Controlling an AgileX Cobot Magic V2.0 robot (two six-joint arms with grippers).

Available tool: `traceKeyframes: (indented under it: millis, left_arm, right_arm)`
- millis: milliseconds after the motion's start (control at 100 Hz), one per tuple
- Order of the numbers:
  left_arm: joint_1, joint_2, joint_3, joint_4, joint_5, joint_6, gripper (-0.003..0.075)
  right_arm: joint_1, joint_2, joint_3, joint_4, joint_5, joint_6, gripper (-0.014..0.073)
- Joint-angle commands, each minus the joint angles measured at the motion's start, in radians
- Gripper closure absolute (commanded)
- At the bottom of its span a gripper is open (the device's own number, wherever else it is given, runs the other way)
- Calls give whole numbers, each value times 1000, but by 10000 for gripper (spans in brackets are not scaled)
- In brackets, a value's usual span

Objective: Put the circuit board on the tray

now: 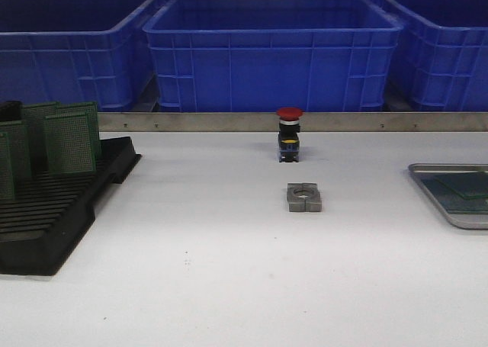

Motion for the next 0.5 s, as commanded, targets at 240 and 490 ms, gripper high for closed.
traceKeyframes:
  millis: [240, 490]
  left_arm:
    - [-9, 10, -25, -24, -55, -10, 741]
    - [5, 10, 3, 48, -161, -38, 741]
  right_arm:
    - [1, 12, -28, 14, -40, -6, 655]
    - [1, 12, -28, 14, -40, -6, 655]
